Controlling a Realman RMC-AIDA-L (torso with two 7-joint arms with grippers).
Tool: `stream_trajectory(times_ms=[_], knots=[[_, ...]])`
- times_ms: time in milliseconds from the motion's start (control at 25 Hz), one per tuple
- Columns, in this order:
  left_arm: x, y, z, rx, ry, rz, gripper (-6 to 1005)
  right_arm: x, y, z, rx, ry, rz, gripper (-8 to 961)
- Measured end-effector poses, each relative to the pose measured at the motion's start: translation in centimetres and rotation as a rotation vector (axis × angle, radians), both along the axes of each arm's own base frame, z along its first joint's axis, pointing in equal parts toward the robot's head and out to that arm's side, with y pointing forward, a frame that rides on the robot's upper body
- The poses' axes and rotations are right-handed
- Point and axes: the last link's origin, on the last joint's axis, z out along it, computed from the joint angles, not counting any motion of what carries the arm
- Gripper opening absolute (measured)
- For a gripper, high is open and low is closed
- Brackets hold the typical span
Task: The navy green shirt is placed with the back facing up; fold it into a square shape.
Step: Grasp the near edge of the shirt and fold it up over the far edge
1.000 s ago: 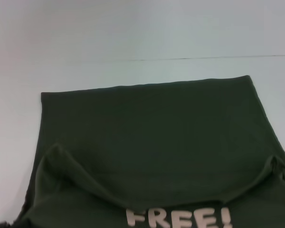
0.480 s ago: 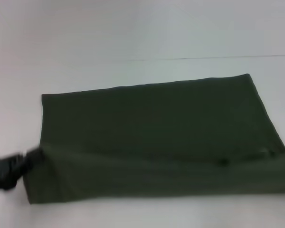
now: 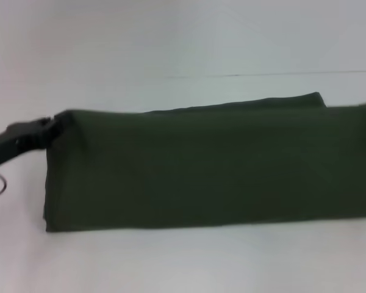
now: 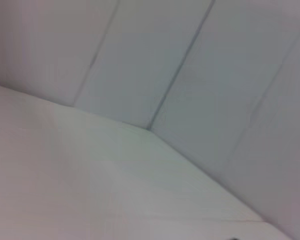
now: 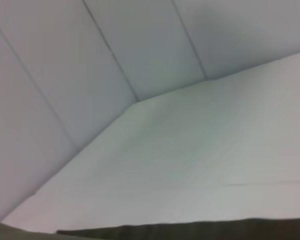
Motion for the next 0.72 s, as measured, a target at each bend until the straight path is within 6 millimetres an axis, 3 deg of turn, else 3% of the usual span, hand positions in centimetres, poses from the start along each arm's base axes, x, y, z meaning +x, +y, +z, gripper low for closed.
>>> stream_trajectory(times_ms=[320,480,720], knots=[[1.6,4.4,-0.9,0.067,0.090,0.065,7,-1.9,6.5,-2.3,0.066,-0.128,-0.073,27],[2.2,6.0,-1.5,0.105,0.129,0.101,6,-2.7,8.3,-3.1,0.110,-0.164,-0.087,34],[2.9,7.3,-2.2,0.132,0.172,0.124,6,-3.3,9.5,-4.0,0.148,-0.182,-0.095,48]])
